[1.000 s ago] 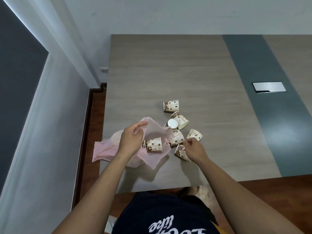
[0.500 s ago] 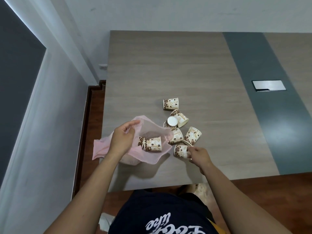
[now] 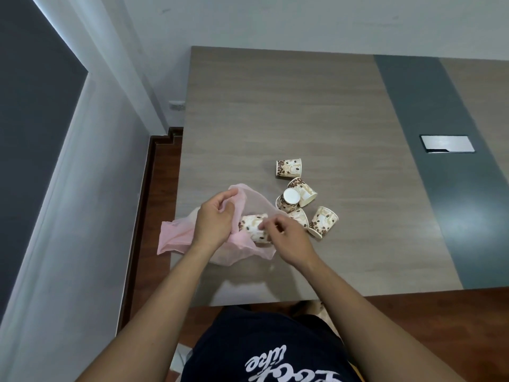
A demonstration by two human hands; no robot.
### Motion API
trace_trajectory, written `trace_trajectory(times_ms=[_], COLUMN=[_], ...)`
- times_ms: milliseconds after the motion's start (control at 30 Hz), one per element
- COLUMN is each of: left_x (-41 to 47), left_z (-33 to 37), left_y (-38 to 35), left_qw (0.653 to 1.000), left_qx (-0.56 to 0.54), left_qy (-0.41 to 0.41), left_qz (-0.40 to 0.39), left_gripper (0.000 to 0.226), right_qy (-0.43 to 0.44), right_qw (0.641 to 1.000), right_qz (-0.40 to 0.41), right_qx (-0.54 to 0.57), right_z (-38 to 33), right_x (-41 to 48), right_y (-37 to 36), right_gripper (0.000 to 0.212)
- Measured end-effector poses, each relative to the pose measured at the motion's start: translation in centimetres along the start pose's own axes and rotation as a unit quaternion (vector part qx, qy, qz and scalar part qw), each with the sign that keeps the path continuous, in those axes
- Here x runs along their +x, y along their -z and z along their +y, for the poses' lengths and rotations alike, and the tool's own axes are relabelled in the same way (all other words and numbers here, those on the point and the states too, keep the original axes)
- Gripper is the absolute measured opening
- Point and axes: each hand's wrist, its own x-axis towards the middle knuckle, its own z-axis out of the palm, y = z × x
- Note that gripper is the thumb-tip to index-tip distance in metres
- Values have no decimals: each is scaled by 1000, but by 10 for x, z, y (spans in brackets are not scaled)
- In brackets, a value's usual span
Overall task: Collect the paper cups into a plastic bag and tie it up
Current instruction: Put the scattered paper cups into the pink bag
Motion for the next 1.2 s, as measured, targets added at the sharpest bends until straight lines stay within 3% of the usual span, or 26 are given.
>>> trace_trajectory(times_ms=[167, 267, 333, 500, 733, 1000, 1200], left_x=[-7, -9, -11, -15, -21, -34, -40], left_z=[2, -2, -6, -14, -13, -19, -12], left_y=[0, 7, 12, 19, 30, 34, 33], left_qw=[1000, 1000, 1000, 1000, 999, 995, 993], left_qx=[0, -7, -8, -1, 4, -18, -17], left_qy=[-18, -16, -16, -7, 2, 24, 32], left_qz=[-12, -7, -2, 7, 40, 94, 115], left_gripper=[37, 36, 37, 37, 38, 34, 33], right_qy=[25, 24, 17, -7, -49, -98, -179], right_qw=[994, 988, 987, 996, 991, 989, 983], right_qz=[-75, -115, -127, -64, 79, -16, -39], right_qx=[-70, -102, -94, -58, -94, -107, -7], right_z=[0, 3, 6, 24, 62, 81, 97], right_x=[-6, -3, -1, 8, 32, 61, 69], right_y=[-32, -40, -41, -19, 34, 55, 62], right_gripper=[20, 32, 24, 19, 19, 24, 22])
